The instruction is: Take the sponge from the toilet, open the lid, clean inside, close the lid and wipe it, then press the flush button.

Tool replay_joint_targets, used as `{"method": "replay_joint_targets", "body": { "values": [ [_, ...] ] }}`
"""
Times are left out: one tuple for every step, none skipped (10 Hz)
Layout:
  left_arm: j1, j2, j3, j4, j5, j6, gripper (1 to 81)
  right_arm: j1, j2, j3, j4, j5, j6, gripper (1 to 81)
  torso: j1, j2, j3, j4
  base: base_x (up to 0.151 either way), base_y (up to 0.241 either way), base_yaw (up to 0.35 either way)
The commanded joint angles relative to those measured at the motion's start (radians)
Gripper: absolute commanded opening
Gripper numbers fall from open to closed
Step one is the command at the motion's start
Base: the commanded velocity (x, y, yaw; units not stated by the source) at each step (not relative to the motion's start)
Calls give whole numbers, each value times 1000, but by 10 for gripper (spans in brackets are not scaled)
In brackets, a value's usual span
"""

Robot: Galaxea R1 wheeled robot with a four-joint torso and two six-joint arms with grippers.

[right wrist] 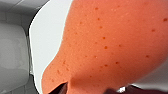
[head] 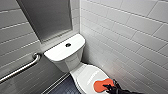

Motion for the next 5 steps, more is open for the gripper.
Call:
{"method": "replay_joint_targets", "body": {
  "values": [
    [40, 12, -12, -4, 89, 0, 811, 99, -32, 44, -1, -40, 0, 811, 0, 0, 0, 0, 0, 0, 0],
    [42, 20, -20, -4, 89, 2, 811, 99, -32, 41, -1, -35, 1, 811, 0, 0, 0, 0, 0, 0, 0],
    [42, 21, -20, -4, 92, 0, 811, 99, -32, 38, -1, 1, 1, 811, 0, 0, 0, 0, 0, 0, 0],
    [42, 20, -20, -5, 96, 0, 811, 101, -31, 30, -1, 21, 3, 811, 0, 0, 0, 0, 0, 0, 0],
    [45, 14, -20, -7, 98, -1, 811, 104, -31, 15, -1, 41, 3, 811, 0, 0, 0, 0, 0, 0, 0]
  ]
}}
